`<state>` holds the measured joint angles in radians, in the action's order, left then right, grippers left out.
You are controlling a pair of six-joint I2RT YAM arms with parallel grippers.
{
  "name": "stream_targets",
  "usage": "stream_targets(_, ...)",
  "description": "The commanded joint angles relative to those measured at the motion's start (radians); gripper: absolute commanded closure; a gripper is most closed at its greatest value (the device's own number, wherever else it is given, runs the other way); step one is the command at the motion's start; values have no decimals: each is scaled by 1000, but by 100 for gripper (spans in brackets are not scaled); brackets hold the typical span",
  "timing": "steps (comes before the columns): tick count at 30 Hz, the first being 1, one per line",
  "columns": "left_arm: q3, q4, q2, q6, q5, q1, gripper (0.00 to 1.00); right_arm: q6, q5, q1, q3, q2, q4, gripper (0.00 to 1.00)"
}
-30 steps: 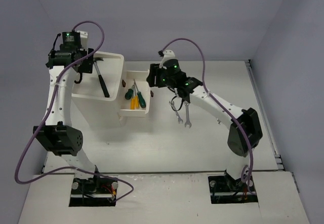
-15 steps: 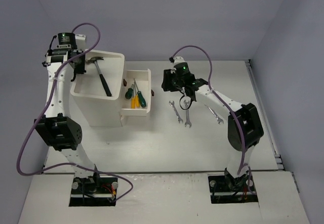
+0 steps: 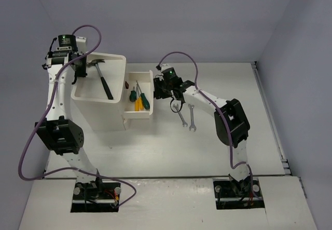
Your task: Sort the tools into containers
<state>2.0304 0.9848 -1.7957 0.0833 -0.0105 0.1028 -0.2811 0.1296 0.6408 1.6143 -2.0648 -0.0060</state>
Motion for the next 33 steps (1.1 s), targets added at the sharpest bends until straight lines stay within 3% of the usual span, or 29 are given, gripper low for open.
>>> stream_targets(1,-11,-54,-11,13,-17,-9,100,2,76,80,126,1,101,62)
stream_targets(20,-65,-86,-8,-23,75,-9,100,-84,266,180,487,-216,107,61)
stream_targets(28,-66,-87,-13,-12,66,-3,100,-86,263,109,377,-129,112,60)
stream_targets(33,-66,-92,-14,-15,65,2,100,-58,418,10,269,-77,116,59)
